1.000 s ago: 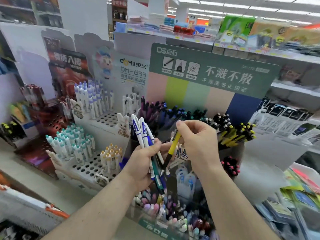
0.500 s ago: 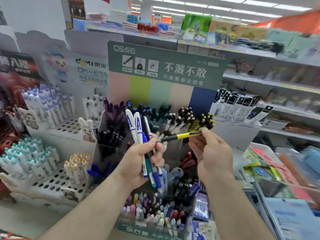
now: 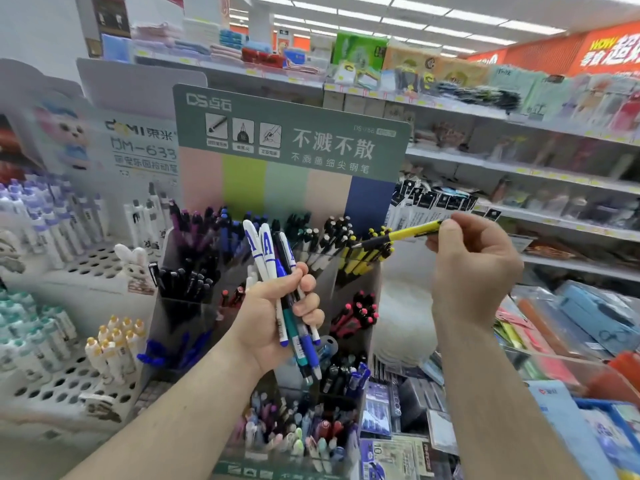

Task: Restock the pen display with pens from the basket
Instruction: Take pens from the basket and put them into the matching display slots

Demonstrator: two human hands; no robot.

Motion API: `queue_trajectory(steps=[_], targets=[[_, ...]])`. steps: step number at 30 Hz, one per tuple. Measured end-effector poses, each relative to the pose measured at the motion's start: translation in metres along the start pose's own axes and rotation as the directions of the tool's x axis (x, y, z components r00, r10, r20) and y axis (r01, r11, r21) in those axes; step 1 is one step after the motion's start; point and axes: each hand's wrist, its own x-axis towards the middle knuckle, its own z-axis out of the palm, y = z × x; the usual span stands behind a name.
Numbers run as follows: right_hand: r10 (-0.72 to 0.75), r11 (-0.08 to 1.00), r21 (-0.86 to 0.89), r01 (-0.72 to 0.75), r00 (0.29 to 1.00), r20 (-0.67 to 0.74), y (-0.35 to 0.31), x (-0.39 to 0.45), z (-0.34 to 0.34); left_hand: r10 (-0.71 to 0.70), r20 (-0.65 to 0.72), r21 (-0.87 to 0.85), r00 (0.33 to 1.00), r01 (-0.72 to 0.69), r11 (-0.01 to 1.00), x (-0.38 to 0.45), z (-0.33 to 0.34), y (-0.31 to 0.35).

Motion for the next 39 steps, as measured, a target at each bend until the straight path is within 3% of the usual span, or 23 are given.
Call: queue_trajectory(steps=[4, 8, 10, 13, 18, 26, 28, 31, 32, 34, 36, 37, 39], targets=[[-0.286, 0.943, -0.16, 0.293, 0.956, 0.065, 0.011, 0.008, 0.016, 0.019, -0.047, 0.077, 0.999, -0.016, 0.997, -0.005, 0.0, 0.0], [-0.38, 0.883, -0.221, 0.414, 0.907, 0.184, 0.022, 0.0, 0.036, 0.031, -0.058, 0.179, 0.998, -0.02, 0.984, -0.009, -0.003, 0.002], [-0.354, 0.876, -0.225, 0.427, 0.886, 0.301, 0.028, -0.001, 0.043, 0.037, -0.071, 0.199, 0.997, -0.022, 0.98, -0.01, -0.004, 0.003], [-0.199, 0.872, -0.316, 0.373, 0.861, 0.468, 0.038, -0.003, 0.05, 0.022, -0.07, 0.212, 0.997, -0.007, 0.977, -0.013, -0.007, 0.004], [-0.153, 0.785, -0.483, 0.388, 0.877, 0.456, 0.045, -0.001, 0.052, -0.008, -0.051, 0.22, 0.999, 0.019, 0.975, -0.018, -0.008, 0.004], [0.042, 0.713, -0.611, 0.344, 0.848, 0.528, 0.035, 0.0, 0.051, -0.062, 0.006, 0.237, 0.998, 0.059, 0.97, -0.021, -0.003, 0.001], [0.006, 0.686, -0.627, 0.37, 0.858, 0.513, 0.031, 0.0, 0.048, -0.081, 0.017, 0.223, 0.997, 0.075, 0.972, -0.023, -0.002, 0.0], [-0.265, 0.78, -0.439, 0.446, 0.871, 0.414, 0.018, -0.019, 0.043, -0.128, 0.023, 0.208, 0.992, 0.12, 0.971, -0.024, -0.005, -0.001], [-0.239, 0.845, -0.348, 0.406, 0.869, 0.433, 0.012, -0.027, 0.042, -0.152, 0.024, 0.228, 0.988, 0.143, 0.963, -0.024, -0.006, -0.001], [0.043, 0.957, -0.255, 0.139, 0.801, 0.598, 0.002, -0.044, 0.044, -0.182, 0.021, 0.275, 0.983, 0.169, 0.947, -0.026, -0.006, -0.001], [0.319, 0.946, -0.28, -0.162, 0.599, 0.734, -0.005, -0.055, 0.046, -0.169, 0.008, 0.271, 0.986, 0.16, 0.949, -0.028, -0.005, -0.001], [0.389, 0.918, -0.276, -0.285, 0.509, 0.768, -0.005, -0.059, 0.046, -0.153, -0.001, 0.272, 0.988, 0.147, 0.951, -0.029, -0.004, 0.0], [0.425, 0.864, -0.214, -0.455, 0.432, 0.795, -0.006, -0.064, 0.044, -0.12, -0.032, 0.308, 0.992, 0.124, 0.943, -0.032, -0.002, 0.001]])
